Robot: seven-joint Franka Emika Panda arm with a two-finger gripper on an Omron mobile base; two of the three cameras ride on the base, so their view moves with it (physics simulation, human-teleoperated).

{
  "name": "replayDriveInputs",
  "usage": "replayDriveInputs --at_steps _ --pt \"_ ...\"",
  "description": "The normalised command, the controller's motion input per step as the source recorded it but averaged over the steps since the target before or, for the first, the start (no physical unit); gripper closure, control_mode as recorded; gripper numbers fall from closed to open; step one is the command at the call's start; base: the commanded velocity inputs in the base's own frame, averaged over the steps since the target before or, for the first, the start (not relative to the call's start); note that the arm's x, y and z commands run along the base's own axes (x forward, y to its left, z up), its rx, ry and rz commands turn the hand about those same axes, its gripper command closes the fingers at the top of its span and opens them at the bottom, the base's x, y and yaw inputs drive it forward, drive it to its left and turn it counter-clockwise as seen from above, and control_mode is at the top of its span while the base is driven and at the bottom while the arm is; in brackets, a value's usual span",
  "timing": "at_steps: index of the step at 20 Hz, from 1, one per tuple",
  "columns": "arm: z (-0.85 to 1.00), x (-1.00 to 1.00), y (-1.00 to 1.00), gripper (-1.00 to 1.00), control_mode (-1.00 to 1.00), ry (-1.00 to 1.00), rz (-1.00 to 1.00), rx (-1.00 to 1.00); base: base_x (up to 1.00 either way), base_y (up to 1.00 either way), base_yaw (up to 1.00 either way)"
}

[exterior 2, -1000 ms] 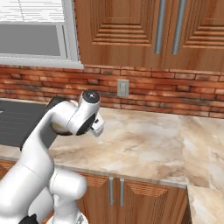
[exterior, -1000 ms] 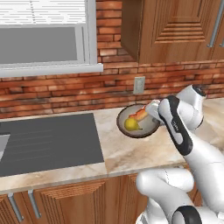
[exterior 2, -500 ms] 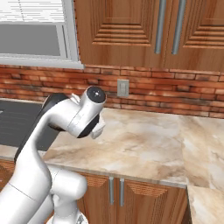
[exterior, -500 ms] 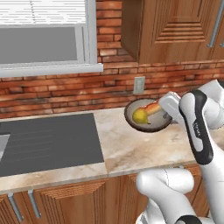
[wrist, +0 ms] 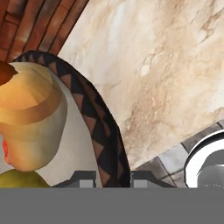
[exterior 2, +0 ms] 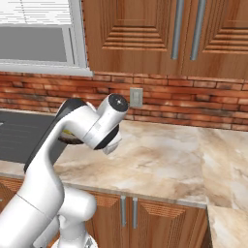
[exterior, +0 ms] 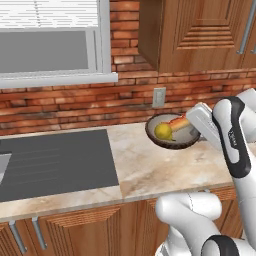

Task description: Dump the hot dog and pear from the bowl so the bowl can be washed. Place the bowl in the sink after clearing the leftovers.

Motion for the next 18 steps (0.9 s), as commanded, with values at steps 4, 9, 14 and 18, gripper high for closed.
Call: replayDriveInputs --at_steps 4,9,14,18 --pt "0.0 -0.03 0.0 1.0 -1.0 0.0 0.0 0.0 0.0 0.0 0.0" --pt "0.0 -0.05 0.0 1.0 1.0 0.0 0.0 0.0 -0.21 0.03 0.0" --pt "0.0 0.0 0.0 1.0 1.0 0.0 0.0 0.0 -0.19 0.37 0.0" --pt "0.0 0.0 0.0 1.0 1.0 0.0 0.0 0.0 -0.01 0.76 0.0"
